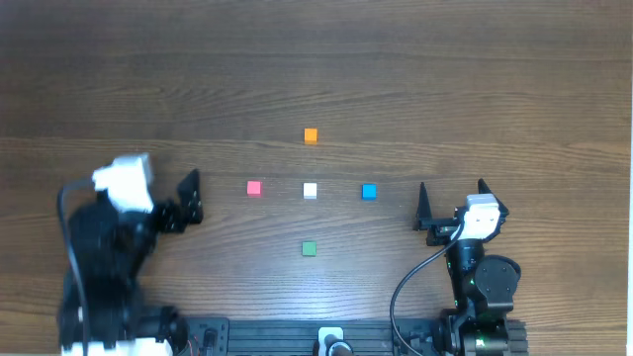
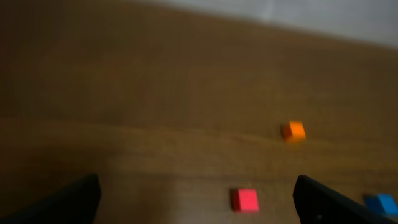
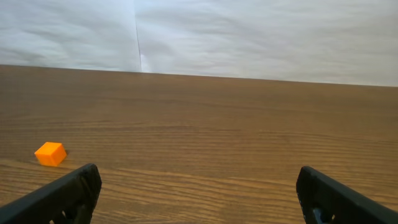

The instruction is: Stack Cubes

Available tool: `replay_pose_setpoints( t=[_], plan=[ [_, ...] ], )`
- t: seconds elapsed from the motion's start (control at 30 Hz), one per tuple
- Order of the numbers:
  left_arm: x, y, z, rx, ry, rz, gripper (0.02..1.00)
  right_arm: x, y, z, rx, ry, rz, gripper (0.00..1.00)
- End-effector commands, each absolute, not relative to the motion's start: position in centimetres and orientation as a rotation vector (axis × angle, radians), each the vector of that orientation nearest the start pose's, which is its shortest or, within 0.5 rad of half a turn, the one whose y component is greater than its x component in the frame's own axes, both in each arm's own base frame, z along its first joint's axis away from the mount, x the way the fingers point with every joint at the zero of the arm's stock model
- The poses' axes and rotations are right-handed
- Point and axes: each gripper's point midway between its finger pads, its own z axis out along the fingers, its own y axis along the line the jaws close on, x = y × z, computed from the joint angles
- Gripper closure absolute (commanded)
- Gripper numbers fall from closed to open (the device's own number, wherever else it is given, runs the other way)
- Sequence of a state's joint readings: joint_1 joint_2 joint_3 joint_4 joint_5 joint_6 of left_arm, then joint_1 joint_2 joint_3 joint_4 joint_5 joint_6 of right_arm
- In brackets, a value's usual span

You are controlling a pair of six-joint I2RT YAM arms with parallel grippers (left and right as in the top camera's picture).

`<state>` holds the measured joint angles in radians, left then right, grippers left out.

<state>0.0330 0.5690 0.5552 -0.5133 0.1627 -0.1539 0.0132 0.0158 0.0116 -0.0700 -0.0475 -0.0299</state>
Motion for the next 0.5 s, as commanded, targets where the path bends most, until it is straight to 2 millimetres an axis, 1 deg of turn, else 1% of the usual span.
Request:
replay_pose_setpoints(
  t=[0.03, 0.1, 0.23, 0.33, 0.5],
  plan=[
    [28.1, -3.9, 18.4, -0.086, 2.242, -0.377, 0.02, 24.6, 1.2, 15.7, -0.076, 1.641, 0.029, 0.009],
    [29.2, -4.5, 17.5, -0.089, 2.307, -0.397, 0.02, 24.6, 1.2, 15.7, -0.077, 1.641, 0.029, 0.009],
    [31.0, -6.7, 15.7, -0.052, 2.416, -0.43, 0.02, 24.6, 1.2, 15.7, -0.076, 1.641, 0.029, 0.009],
    [31.8, -8.1, 13.8, -0.037, 2.497, -0.412, 0.02, 24.6, 1.2, 15.7, -0.076, 1.641, 0.029, 0.007],
    [32.4, -9.7, 10.9, -0.061, 2.598, -0.307, 0.02, 24.6, 1.2, 15.7, -0.076, 1.641, 0.029, 0.009]
  ],
)
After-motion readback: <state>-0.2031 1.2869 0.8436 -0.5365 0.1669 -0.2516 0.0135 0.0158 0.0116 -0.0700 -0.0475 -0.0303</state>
